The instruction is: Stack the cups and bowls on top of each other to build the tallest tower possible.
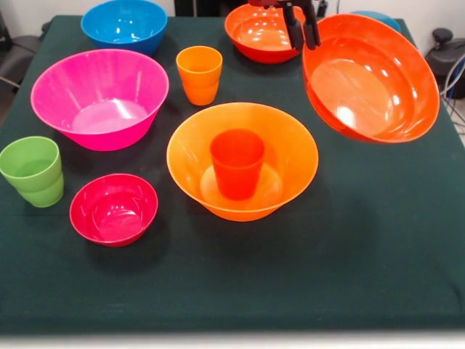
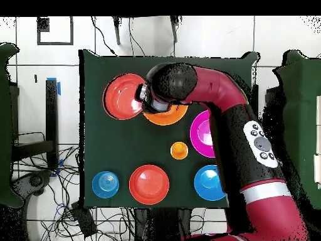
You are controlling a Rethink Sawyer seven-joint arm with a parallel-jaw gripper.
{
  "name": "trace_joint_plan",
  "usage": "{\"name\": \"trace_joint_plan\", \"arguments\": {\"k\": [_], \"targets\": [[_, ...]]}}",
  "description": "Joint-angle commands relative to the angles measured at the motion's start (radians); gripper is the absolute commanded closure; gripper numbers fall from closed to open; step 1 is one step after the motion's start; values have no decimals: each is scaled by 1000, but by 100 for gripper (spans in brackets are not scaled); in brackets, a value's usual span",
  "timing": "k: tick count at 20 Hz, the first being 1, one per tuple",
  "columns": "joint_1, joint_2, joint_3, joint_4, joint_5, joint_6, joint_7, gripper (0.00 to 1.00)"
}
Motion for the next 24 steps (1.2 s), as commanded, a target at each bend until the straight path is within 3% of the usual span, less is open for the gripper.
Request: {"name": "trace_joint_plan", "arguments": {"k": [1,19,24], "targets": [[-38,67,72,-72,-93,113,-312,100],[-82,113,126,-134,-154,167,-341,100],[-104,103,139,-110,-164,165,-345,100]]}}
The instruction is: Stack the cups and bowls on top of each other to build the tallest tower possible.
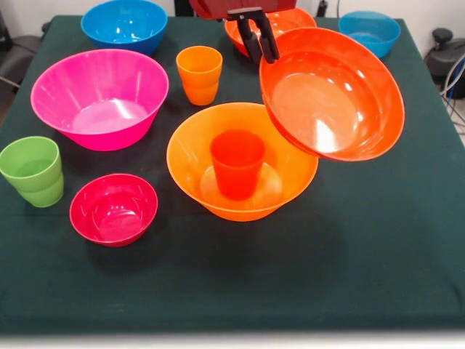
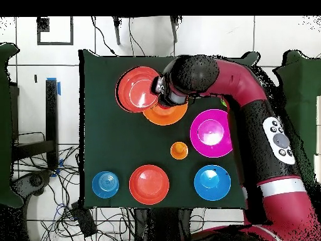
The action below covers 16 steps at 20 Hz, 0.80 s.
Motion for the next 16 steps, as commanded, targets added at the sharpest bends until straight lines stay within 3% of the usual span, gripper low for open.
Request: {"name": "trace_joint_plan", "arguments": {"k": [1,16], "targets": [[-20,49,57,-19,-84,97,-341,100],[-48,78,82,-76,-109,153,-383,100]]}}
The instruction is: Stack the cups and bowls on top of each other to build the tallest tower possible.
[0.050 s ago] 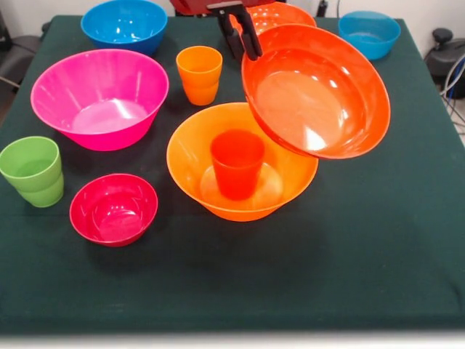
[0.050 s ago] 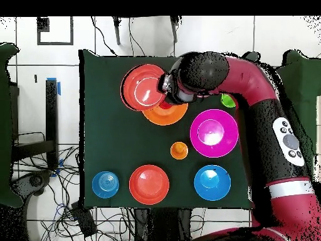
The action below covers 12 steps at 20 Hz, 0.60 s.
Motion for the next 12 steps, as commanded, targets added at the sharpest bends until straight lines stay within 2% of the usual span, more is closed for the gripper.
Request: {"name": "trace_joint_plan", "arguments": {"k": [1,12], "targets": [[-6,82,44,-61,-82,116,-361,100],[-21,95,53,-71,-96,125,-385,100]]}}
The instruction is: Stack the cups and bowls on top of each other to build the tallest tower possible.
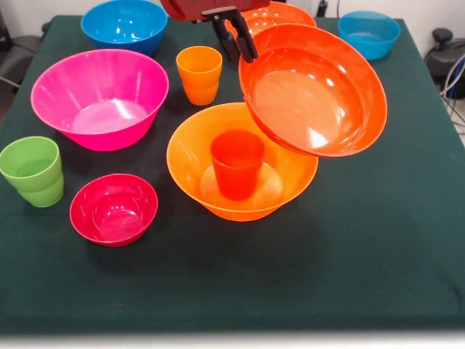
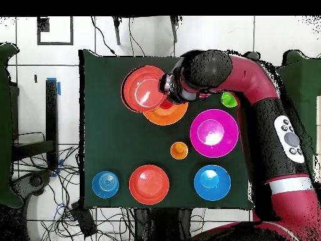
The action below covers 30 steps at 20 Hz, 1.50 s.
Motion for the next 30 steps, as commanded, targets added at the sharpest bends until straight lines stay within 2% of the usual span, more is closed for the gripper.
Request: {"name": "trace_joint_plan", "arguments": {"k": [1,27,30], "targets": [[-10,63,30,-45,-87,91,-347,100],[-39,113,39,-122,-115,142,-441,100],[-50,98,42,-98,-112,140,-441,100]]}}
